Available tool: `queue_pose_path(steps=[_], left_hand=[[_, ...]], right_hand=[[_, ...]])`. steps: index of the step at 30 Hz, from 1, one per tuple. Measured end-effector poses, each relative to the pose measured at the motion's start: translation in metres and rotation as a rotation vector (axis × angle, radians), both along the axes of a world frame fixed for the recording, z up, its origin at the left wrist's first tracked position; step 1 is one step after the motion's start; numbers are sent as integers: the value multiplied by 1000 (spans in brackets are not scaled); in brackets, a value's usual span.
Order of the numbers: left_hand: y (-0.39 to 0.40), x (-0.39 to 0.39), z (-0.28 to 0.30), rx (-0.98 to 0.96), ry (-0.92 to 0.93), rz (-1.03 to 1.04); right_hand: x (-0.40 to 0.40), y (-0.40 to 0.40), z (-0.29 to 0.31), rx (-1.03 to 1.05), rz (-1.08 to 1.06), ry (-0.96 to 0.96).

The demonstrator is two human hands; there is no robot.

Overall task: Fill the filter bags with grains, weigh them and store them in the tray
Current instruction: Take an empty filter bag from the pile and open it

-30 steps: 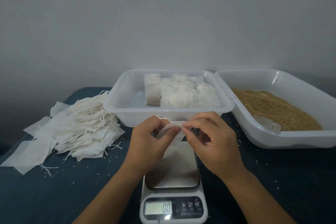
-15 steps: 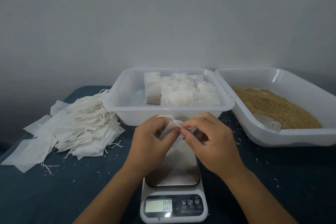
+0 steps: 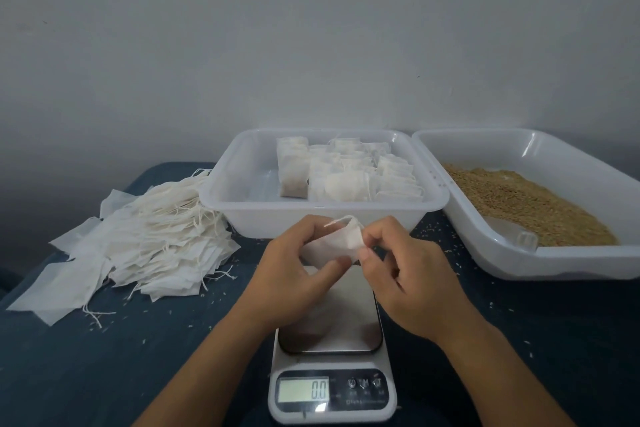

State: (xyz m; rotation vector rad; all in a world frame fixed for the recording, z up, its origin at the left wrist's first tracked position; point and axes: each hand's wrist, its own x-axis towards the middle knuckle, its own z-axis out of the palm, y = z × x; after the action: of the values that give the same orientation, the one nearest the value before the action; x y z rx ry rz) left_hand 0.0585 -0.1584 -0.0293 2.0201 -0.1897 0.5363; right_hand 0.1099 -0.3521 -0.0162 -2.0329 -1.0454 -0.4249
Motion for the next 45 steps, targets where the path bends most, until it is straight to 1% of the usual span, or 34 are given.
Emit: queue_pose_path(steps=[4, 8, 10, 13, 15, 16, 20, 24, 28, 30, 32, 34, 37, 40, 45], left_hand=[[3, 1, -1, 22, 37, -35], [2, 0, 0, 83, -96, 28], [2, 1, -1, 113, -115, 71], [4, 1, 1, 142, -89, 34], [5, -1, 4, 127, -26, -58], [4, -2, 6, 102, 26, -109], [10, -3, 24, -34, 167, -230], [15, 5, 47, 37, 326, -439], [8, 14, 52, -77, 567, -572], [4, 17, 50, -68, 623, -637], [0, 17, 46, -75, 623, -696], [-3, 16, 40, -105, 614, -694], [-6, 13, 34, -130, 581, -656], [-6, 13, 30, -102, 499, -572], [-5, 8, 32, -119, 367, -469]], right_hand=[[-4, 0, 1, 42, 57, 20], [-3, 3, 1, 28, 48, -23], [-2, 3, 1, 23, 18, -36], [-3, 4, 0, 10, 51, 69], [-4, 2, 0, 6, 93, 152], [-4, 2, 1, 3, 103, 158], [-4, -2, 6, 2, 131, 40], [-4, -6, 10, -26, 152, 1], [-5, -9, 14, -32, 148, -53], [-6, -10, 17, -64, 142, -73], [-8, -13, 18, -103, 140, -68], [-8, -14, 19, -123, 141, -63], [-7, -15, 21, -123, 153, -68], [-6, -13, 22, -75, 169, -54], [-8, -14, 33, -13, 193, -53]])
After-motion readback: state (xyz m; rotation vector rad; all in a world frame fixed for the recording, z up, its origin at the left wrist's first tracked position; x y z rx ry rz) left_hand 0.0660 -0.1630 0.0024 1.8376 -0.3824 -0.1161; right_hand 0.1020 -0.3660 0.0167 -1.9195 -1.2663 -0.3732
